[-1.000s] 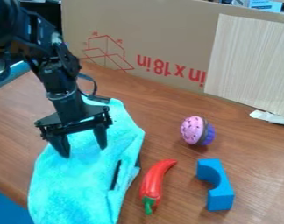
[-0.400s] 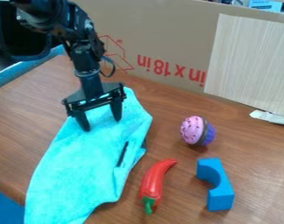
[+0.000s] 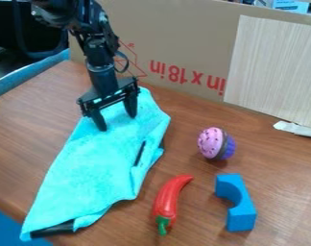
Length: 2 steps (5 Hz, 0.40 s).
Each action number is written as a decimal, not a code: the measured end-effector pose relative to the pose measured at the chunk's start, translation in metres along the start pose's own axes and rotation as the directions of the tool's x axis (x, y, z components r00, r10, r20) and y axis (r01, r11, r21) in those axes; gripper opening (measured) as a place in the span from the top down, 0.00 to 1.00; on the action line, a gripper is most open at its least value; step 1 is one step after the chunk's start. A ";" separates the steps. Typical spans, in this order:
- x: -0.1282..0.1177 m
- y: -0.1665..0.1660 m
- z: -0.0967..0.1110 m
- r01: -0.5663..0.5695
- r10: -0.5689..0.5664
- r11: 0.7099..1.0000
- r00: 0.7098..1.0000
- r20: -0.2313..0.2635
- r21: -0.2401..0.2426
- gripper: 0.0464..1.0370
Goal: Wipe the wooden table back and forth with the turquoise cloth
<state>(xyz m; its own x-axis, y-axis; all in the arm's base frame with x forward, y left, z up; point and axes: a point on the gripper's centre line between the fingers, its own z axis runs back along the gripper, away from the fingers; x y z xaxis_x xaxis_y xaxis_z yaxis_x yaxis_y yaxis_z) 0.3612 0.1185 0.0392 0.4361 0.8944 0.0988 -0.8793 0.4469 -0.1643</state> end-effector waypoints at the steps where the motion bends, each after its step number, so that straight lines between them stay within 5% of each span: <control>1: 0.022 -0.004 -0.002 -0.162 0.162 0.987 0.987 0.002 0.012 0.04; 2: 0.038 -0.003 -0.004 -0.283 0.284 0.958 0.959 -0.007 0.034 0.04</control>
<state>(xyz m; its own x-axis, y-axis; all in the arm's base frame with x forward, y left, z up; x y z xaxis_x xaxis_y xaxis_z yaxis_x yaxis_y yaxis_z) 0.3817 0.1513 0.0393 0.1701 0.9846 0.0410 -0.9728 0.1744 -0.1524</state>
